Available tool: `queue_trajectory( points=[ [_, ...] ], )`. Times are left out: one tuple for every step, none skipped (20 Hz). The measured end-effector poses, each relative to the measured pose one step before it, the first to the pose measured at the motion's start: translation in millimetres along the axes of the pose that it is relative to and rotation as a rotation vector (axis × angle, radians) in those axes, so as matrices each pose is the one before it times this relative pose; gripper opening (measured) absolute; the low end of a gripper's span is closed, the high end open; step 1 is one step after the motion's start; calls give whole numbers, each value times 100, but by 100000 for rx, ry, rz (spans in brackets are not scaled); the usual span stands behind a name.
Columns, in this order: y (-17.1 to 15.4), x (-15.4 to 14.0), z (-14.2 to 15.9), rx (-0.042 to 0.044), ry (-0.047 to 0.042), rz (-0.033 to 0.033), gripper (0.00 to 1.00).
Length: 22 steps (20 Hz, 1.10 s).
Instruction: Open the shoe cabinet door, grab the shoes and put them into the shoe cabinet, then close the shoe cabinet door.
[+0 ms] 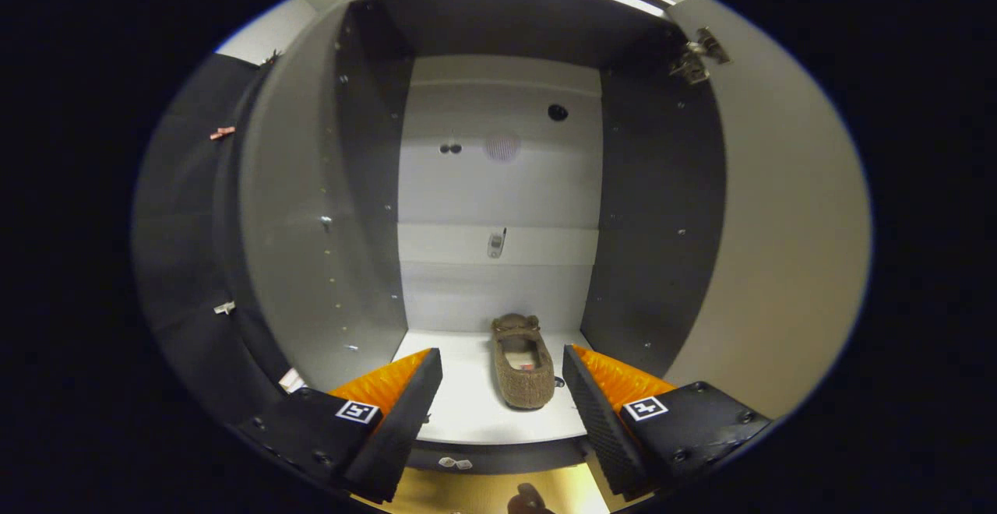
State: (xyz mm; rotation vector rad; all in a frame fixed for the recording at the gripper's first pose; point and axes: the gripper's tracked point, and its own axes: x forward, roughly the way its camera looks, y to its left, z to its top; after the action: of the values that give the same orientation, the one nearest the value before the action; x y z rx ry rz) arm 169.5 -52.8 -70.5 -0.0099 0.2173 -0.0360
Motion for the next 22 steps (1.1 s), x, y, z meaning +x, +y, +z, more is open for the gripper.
queue_trajectory(
  points=[
    [-174, -1386, 228, 730, -1122, 570, 98],
    [-93, -1353, 52, 847, -458, 384, 98],
    [-146, -1297, -53, 736, 88, 434, 98],
    [-87, -1346, 222, 888, -946, 938, 98],
    [-42, -1369, 273, 829, -1104, 894, 98],
    [-265, -1409, 446, 834, -1595, 86, 98],
    [-439, -1394, 270, 736, -1080, -607, 98],
    [-412, -1422, 109, 846, -405, -828, 98],
    [-397, -1515, -20, 1232, 300, -480, 98],
    [-431, -1423, -81, 1195, 697, -604, 98],
    [-660, -1579, 17, 927, 603, -991, 98],
    [-694, -1586, -42, 593, 582, -946, 98],
    [-908, -1695, -36, 330, 106, -1293, 98],
    [-903, -1525, -37, 204, -272, -1721, 98],
    [-986, -1432, -125, -47, -236, -2168, 98],
    [-1104, -1459, -173, 247, -1, -2107, 98],
    [-984, -1356, -86, 615, 5, -2187, 98],
    [-1120, -1360, -25, 701, -285, -2347, 98],
    [-1162, -1154, 378, 965, -1287, -2588, 97],
    [-1164, -1141, 477, 821, -1407, -2955, 97],
    [-1457, -934, 264, 429, -1057, -3178, 97],
    [-1448, -794, 119, 441, -404, -2951, 97]
  ],
)
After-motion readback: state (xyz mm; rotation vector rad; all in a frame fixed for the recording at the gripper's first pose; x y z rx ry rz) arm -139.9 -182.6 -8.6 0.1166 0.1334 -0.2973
